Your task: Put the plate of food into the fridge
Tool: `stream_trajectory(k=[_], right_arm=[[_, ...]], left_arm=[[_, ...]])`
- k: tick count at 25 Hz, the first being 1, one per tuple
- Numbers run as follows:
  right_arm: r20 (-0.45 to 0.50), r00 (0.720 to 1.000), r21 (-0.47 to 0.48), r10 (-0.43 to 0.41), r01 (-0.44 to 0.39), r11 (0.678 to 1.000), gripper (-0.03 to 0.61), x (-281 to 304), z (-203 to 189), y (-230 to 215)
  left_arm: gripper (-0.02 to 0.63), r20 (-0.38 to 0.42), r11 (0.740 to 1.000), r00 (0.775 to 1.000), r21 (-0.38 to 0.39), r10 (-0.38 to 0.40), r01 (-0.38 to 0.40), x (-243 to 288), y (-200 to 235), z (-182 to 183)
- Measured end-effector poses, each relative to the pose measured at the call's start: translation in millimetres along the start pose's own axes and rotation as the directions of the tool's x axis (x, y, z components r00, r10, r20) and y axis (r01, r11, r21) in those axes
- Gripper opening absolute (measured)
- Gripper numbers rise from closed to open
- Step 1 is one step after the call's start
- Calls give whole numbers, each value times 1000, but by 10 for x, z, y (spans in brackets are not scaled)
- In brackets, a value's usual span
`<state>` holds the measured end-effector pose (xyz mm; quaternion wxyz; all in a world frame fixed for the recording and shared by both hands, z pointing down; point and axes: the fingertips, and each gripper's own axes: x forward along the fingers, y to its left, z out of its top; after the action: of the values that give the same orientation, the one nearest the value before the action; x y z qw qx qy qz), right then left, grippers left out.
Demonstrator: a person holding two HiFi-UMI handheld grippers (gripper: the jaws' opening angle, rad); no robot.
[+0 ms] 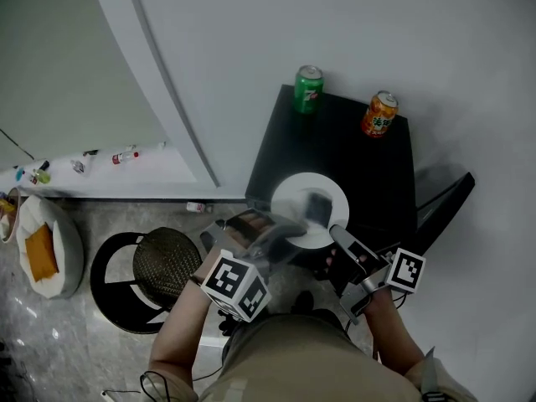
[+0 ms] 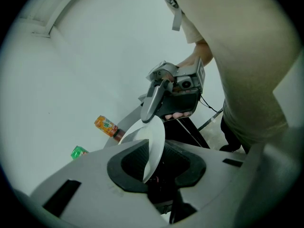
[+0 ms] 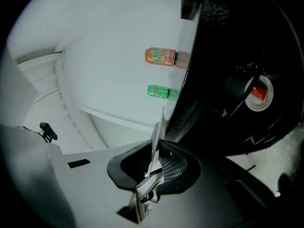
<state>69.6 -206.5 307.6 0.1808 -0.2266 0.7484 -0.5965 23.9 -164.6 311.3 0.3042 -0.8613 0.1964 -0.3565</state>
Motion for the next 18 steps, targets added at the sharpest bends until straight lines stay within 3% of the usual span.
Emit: stream_trajectory(k=[7,18], right_arm=[[7,1000,11,-10,10,1000,49,-81,-265,108],[-13,1000,9,-15,15,1000,46,-79,-302,73]], left_arm=[[86,5,1000,1000,6,5,-5,-260,-156,66],[86,-9,1000,1000,-3,19,-19,-270,-206,43]])
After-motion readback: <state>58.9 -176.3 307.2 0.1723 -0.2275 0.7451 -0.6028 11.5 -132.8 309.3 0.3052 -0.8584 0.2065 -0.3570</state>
